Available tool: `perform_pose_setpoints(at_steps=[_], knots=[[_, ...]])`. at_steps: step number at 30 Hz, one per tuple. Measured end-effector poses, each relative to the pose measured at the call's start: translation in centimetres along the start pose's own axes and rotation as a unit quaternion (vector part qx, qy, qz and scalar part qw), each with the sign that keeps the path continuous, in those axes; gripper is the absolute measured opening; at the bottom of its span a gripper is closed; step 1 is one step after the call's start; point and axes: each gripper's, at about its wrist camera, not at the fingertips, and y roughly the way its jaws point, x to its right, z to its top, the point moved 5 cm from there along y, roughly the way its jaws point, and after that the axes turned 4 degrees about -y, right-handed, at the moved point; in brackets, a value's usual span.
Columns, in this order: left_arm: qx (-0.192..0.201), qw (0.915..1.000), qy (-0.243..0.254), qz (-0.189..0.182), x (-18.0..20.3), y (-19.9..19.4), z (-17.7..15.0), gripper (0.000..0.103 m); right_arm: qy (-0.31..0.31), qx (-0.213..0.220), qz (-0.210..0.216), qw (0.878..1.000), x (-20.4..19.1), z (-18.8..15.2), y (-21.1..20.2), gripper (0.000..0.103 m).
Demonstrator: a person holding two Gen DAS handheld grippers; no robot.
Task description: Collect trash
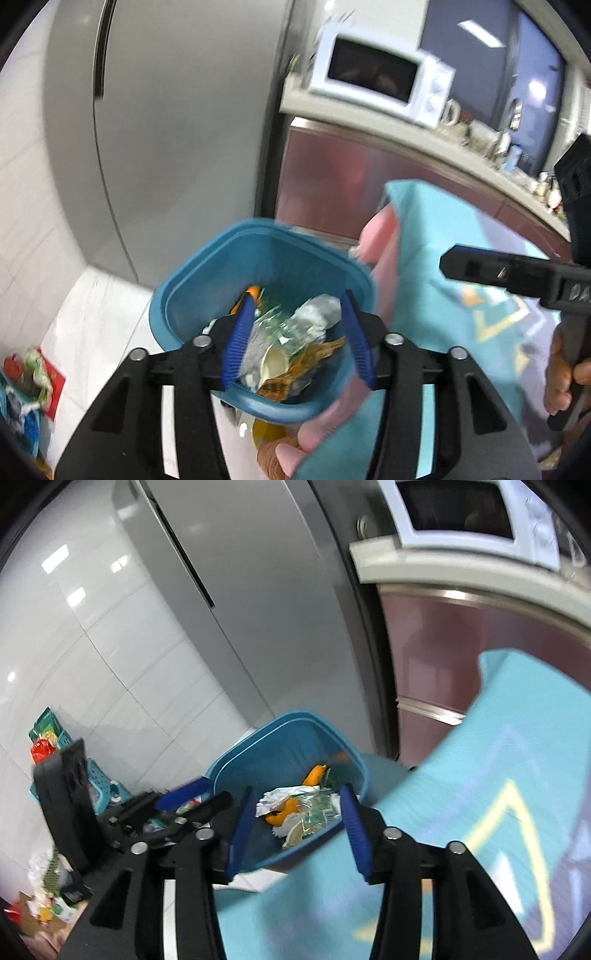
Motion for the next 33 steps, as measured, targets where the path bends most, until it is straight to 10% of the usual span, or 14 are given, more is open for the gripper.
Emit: perform_pose_setpoints(at_steps=[7, 21, 33], knots=[[0.082, 0.9950, 0.051, -0.026, 4.8, -6.3, -0.6, 0.098, -0.023, 0.082, -0.092, 0.992, 0.9, -3.4, -7.5, 0.082], [0.130, 0.9877, 0.064, -0.060, 12.8, -12.5, -5.3, 0.098, -0.024, 0.177, -0.269, 0.946, 2.0, -13.0, -18.7, 0.096], [0.180, 0.9773, 0.085, -0.072, 16.5, -16.7, -7.2, 0.098, 0.010, 0.235, -0.329, 0.915, 2.5, -16.6, -24.1, 0.096]])
